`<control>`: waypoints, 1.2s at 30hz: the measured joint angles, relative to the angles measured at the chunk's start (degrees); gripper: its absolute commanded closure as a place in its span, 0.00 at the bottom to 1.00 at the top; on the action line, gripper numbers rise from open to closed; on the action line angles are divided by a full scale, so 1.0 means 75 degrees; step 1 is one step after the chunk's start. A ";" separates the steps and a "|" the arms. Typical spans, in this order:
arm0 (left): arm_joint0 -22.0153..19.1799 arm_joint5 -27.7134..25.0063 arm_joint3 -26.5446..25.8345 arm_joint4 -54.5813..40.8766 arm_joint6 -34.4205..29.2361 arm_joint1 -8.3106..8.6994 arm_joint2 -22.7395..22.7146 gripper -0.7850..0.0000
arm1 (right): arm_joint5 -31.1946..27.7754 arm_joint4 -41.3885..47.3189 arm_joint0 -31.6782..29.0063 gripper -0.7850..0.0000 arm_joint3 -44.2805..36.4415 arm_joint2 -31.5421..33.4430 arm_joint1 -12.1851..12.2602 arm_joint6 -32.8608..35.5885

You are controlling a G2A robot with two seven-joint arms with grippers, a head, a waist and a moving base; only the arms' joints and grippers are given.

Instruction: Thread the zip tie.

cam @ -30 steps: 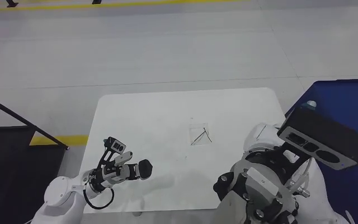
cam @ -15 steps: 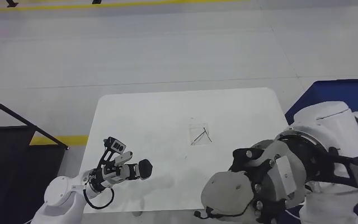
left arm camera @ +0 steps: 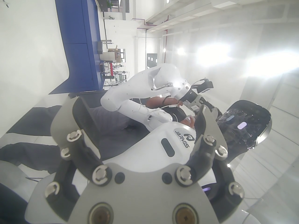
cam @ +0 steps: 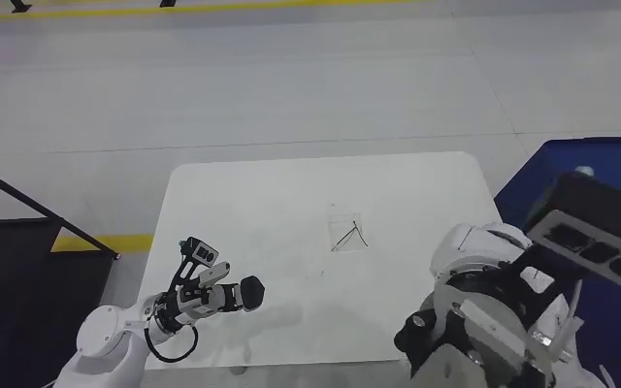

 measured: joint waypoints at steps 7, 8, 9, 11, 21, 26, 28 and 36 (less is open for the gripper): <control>0.0000 0.0000 0.0000 0.0000 0.0000 0.0000 0.0000 0.00 | -0.0070 -0.1219 -0.1050 1.00 0.1664 0.2089 0.0260 0.0724; 0.0000 0.0000 0.0000 0.0000 0.0000 0.0000 0.0000 0.00 | -0.0130 -0.1215 -0.1324 1.00 0.2044 0.2528 0.0325 0.1019; 0.0000 0.0000 0.0000 0.0000 0.0000 0.0000 0.0000 0.00 | -0.0164 -0.1233 -0.1527 1.00 0.2349 0.2834 0.0376 0.1301; 0.0000 0.0000 0.0000 0.0000 0.0000 0.0000 0.0000 0.00 | -0.0189 -0.1197 -0.2006 1.00 0.3236 0.3441 0.0466 0.1905; 0.0000 0.0000 0.0000 0.0000 0.0000 0.0000 0.0000 0.00 | -0.0324 -0.0315 -0.2550 1.00 0.4901 0.4310 0.0634 0.2495; 0.0001 0.0001 0.0002 -0.0001 0.0000 0.0000 0.0001 0.00 | -0.0323 -0.0324 -0.2548 1.00 0.4904 0.4310 0.0634 0.2497; -0.0020 0.0094 0.0045 0.0013 -0.0060 0.0005 0.0099 0.00 | -0.0323 -0.0324 -0.2548 1.00 0.4904 0.4310 0.0634 0.2497; -0.1790 0.1028 -0.1139 0.3851 0.1512 -0.0202 0.2441 0.00 | -0.0308 -0.0339 -0.2552 1.00 0.4904 0.4322 0.0636 0.2488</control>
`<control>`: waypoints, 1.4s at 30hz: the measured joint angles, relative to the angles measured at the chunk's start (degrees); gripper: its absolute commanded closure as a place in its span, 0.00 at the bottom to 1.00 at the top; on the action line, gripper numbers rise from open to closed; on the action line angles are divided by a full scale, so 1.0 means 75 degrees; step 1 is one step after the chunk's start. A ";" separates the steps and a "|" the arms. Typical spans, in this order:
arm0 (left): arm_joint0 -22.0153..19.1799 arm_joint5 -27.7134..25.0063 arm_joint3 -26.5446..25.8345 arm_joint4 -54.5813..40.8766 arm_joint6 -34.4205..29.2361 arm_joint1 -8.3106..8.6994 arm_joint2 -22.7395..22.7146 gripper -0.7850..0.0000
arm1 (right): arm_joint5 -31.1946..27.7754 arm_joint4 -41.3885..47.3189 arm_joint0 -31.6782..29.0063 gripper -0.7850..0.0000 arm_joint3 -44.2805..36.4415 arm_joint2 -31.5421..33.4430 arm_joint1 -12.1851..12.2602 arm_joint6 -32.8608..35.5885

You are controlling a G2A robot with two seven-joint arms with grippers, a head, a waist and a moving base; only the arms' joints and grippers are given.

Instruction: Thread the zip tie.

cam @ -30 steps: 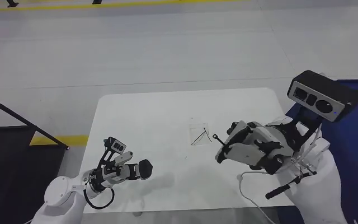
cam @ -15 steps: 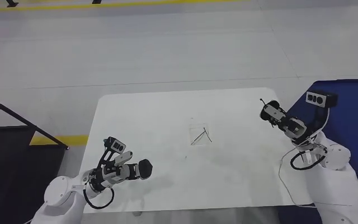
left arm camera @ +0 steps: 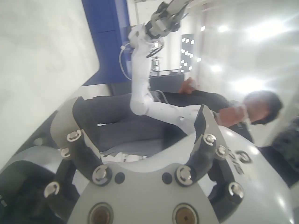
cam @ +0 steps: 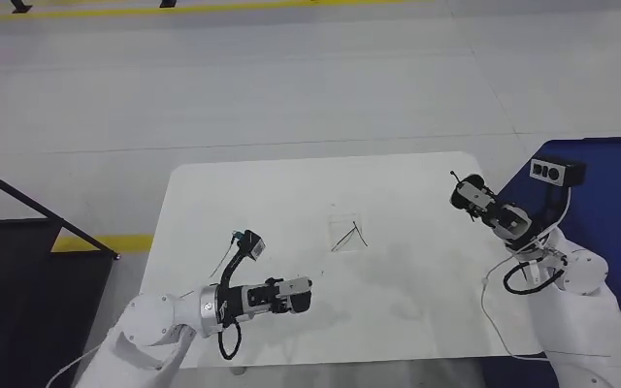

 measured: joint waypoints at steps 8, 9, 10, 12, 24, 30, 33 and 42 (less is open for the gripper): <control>-0.3419 0.1952 0.0954 0.3782 0.1492 -0.0725 0.3185 0.00 | 0.0585 -0.0208 0.0349 1.00 0.0913 0.1227 0.0241 0.0397; -0.3804 0.2254 0.1154 0.4405 0.1637 -0.0830 0.3606 0.00 | 0.0586 -0.0161 0.0378 1.00 0.0976 0.1256 0.0249 0.0458; -0.4030 0.2443 0.1237 0.4873 0.1696 -0.0871 0.3872 0.00 | 0.0584 -0.0157 0.0380 1.00 0.0968 0.1253 0.0248 0.0450; -0.4131 0.2512 0.1265 0.5566 0.1711 -0.0882 0.4049 0.00 | 0.0582 -0.0164 0.0371 1.00 0.0941 0.1240 0.0246 0.0423; -0.4315 0.2756 0.1246 0.5444 0.1374 -0.0914 0.4286 0.00 | 0.0581 -0.0167 0.0370 1.00 0.0940 0.1240 0.0245 0.0421; -0.6230 0.3620 0.2326 0.7043 -0.0323 -0.1606 0.5405 0.00 | 0.0581 -0.0167 0.0370 1.00 0.0940 0.1240 0.0246 0.0421; -0.7151 0.3609 0.3226 0.7348 -0.0567 -0.2201 0.6182 0.00 | 0.0581 -0.0167 0.0370 1.00 0.0940 0.1240 0.0246 0.0421; -0.7693 0.3395 0.4105 0.6596 -0.0910 -0.2758 0.6443 0.00 | 0.0581 -0.0167 0.0370 1.00 0.0940 0.1240 0.0246 0.0421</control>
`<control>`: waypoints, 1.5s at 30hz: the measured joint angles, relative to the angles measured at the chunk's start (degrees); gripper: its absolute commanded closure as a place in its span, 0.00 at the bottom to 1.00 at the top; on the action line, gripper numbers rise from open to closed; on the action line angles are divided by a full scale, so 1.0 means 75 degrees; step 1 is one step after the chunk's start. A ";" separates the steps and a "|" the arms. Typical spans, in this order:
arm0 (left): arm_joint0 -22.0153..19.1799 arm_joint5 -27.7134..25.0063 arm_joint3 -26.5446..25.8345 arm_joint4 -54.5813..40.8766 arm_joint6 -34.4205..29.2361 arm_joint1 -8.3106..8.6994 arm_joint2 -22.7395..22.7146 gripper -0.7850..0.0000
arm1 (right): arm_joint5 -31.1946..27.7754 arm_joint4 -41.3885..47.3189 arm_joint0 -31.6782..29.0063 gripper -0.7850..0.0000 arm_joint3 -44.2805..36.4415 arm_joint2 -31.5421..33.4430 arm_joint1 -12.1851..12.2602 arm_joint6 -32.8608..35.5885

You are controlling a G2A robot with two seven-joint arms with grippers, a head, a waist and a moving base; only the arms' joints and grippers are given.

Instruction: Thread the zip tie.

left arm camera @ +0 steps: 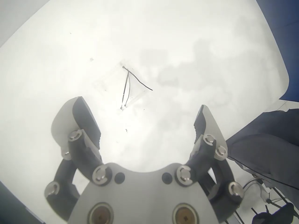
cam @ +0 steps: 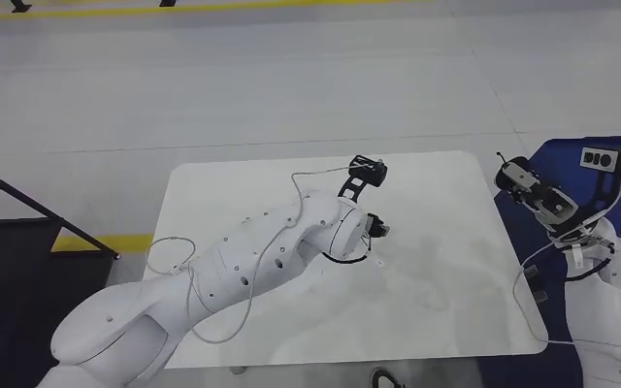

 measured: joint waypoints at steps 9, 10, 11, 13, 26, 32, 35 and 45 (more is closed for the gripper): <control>0.0076 -0.0828 0.0731 -0.0399 0.0155 -0.0162 -0.0208 0.76 | 0.0000 0.0000 0.0000 1.00 0.0000 0.0000 0.0000 0.0000; -0.0015 -0.0881 0.0893 -0.0436 0.0057 -0.0232 -0.0204 0.76 | 0.0000 0.0000 0.0000 1.00 0.0000 0.0000 0.0000 0.0000; -0.0153 -0.0954 0.1156 -0.0546 -0.0122 -0.0330 -0.0176 0.74 | 0.0000 0.0000 0.0000 1.00 0.0000 0.0000 0.0000 0.0000; -0.0372 -0.1042 0.1612 -0.0639 -0.0441 -0.0493 -0.0080 0.73 | 0.0000 0.0000 0.0000 1.00 0.0000 0.0000 0.0000 0.0000; -0.0514 -0.2169 0.4196 -0.2746 0.0110 -0.1539 -0.0588 0.00 | 0.0000 0.0000 0.0000 1.00 0.0000 0.0000 0.0000 0.0000; -0.0516 -0.2409 0.4389 -0.3207 0.0327 -0.1589 -0.0831 0.00 | 0.0000 0.0000 0.0000 1.00 0.0000 0.0000 0.0000 0.0000; -0.0515 -0.2406 0.4387 -0.3204 0.0324 -0.1588 -0.0830 0.00 | 0.0000 0.0000 0.0000 1.00 0.0000 0.0000 0.0000 0.0000; -0.0386 -0.0635 0.3751 -0.3224 -0.0103 -0.1485 -0.1167 0.00 | 0.0000 0.0000 0.0000 1.00 0.0000 0.0000 0.0000 0.0000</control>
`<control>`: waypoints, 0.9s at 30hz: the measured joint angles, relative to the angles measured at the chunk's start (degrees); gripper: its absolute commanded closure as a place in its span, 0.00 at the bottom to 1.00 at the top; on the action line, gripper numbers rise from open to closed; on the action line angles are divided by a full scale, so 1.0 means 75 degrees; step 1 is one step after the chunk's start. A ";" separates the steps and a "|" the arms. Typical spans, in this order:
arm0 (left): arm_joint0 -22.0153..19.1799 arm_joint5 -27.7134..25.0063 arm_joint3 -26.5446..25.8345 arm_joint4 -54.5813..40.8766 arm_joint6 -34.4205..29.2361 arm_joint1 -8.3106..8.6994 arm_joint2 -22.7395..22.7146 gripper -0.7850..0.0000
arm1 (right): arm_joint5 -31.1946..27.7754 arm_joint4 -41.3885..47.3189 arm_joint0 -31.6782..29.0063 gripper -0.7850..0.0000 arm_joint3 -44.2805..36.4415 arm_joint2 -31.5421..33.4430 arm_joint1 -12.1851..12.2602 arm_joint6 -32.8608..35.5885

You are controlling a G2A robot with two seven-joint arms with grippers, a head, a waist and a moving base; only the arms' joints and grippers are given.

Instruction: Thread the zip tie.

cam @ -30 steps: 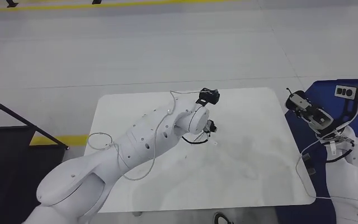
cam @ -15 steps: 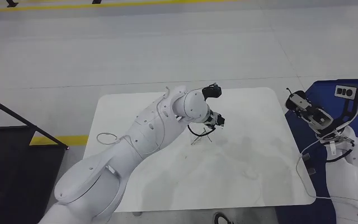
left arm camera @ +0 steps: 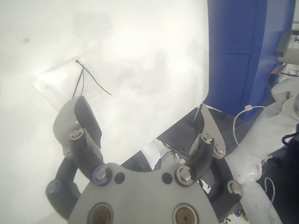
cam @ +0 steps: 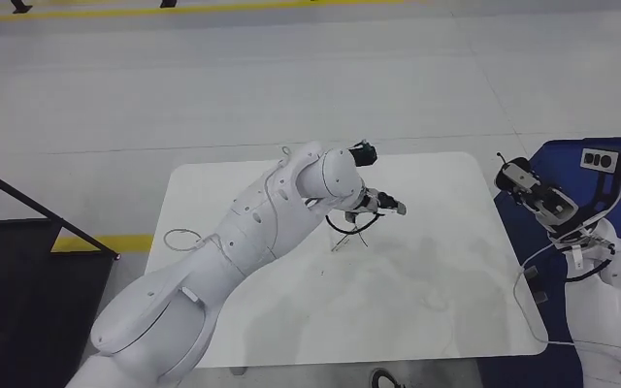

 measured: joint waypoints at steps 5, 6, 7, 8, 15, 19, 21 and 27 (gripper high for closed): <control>0.0011 -0.0274 0.0483 0.0823 -0.0124 -0.0109 0.0517 0.00 | 0.0000 0.0000 0.0000 1.00 0.0000 0.0000 0.0000 0.0000; 0.0001 -0.0348 0.0572 0.0945 -0.0041 -0.0145 0.0584 0.10 | 0.0000 0.0000 0.0000 1.00 0.0000 0.0000 0.0000 0.0000; -0.0006 -0.0437 0.0659 0.1041 0.0051 -0.0181 0.0633 0.37 | 0.0000 0.0000 0.0000 1.00 0.0000 0.0000 0.0000 0.0000; -0.0011 -0.0577 0.0776 0.1112 0.0168 -0.0226 0.0669 0.50 | 0.0000 0.0000 0.0000 1.00 0.0000 0.0000 0.0000 0.0000; -0.0130 -0.1210 0.1434 0.1185 0.0129 -0.0505 0.0771 0.00 | 0.0000 0.0000 0.0000 1.00 0.0000 0.0000 0.0000 0.0000; -0.0206 -0.1289 0.1446 0.0991 0.0232 -0.0545 0.0637 0.00 | 0.0000 0.0000 0.0000 1.00 0.0000 0.0000 0.0000 0.0000; -0.0202 -0.1284 0.1444 0.1013 0.0230 -0.0543 0.0649 0.00 | 0.0000 0.0000 0.0000 1.00 0.0000 0.0000 0.0000 0.0000; -0.0167 -0.0696 0.1246 0.1789 0.0651 -0.0569 0.1057 0.00 | 0.0000 0.0000 0.0000 1.00 0.0000 0.0000 0.0000 0.0000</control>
